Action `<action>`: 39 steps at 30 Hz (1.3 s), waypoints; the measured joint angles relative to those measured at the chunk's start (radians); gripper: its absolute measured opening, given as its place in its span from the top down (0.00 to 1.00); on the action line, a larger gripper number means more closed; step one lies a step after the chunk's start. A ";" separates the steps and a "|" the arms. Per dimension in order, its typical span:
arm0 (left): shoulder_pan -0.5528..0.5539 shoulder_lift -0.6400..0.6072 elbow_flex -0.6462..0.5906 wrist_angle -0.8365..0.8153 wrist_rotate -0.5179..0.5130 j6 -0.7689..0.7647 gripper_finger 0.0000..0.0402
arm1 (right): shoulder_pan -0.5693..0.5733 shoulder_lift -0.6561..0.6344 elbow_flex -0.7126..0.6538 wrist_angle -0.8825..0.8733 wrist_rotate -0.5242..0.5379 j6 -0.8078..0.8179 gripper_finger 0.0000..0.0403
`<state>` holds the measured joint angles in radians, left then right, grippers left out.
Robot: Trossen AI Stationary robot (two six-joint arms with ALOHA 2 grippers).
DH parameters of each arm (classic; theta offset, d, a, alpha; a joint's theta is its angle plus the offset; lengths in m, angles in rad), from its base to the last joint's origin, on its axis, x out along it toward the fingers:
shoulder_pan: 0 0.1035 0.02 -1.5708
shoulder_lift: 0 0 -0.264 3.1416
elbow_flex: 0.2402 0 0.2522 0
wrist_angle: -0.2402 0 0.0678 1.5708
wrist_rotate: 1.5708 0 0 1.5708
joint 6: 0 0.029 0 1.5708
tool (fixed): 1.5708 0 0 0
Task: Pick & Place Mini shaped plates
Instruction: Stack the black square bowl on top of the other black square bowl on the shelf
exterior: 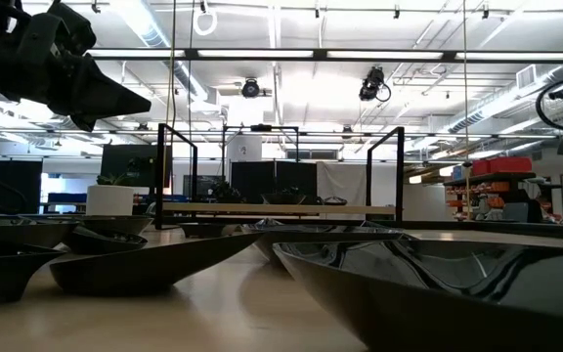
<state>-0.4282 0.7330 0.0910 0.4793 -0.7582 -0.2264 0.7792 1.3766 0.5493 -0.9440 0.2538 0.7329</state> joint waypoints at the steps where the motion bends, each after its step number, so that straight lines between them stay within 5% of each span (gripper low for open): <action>1: 0.000 0.000 0.000 0.000 0.000 0.000 0.98 | 0.000 0.000 0.000 0.004 0.002 -0.004 0.78; 8: 0.000 0.000 0.000 0.003 -0.004 0.002 0.98 | -0.002 0.003 0.009 0.074 0.055 -0.034 0.97; 14: 0.000 0.009 -0.001 0.084 0.071 0.025 0.98 | -0.026 0.003 0.149 0.111 0.263 -0.076 0.96; 18: 0.000 0.080 0.038 0.153 0.166 0.059 0.98 | -0.085 0.003 0.237 0.342 0.363 -0.300 0.98; 26: 0.045 0.395 0.320 0.145 0.438 0.232 0.97 | -0.288 0.040 0.241 1.042 0.102 -0.819 0.99; 39: 0.168 0.768 0.819 -0.290 0.778 0.396 0.57 | -0.400 0.185 0.239 1.196 -0.011 -0.985 0.99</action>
<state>-0.2605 1.5012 0.9096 0.1896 0.0201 0.1698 0.3796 1.5611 0.7883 0.2516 0.2429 -0.2526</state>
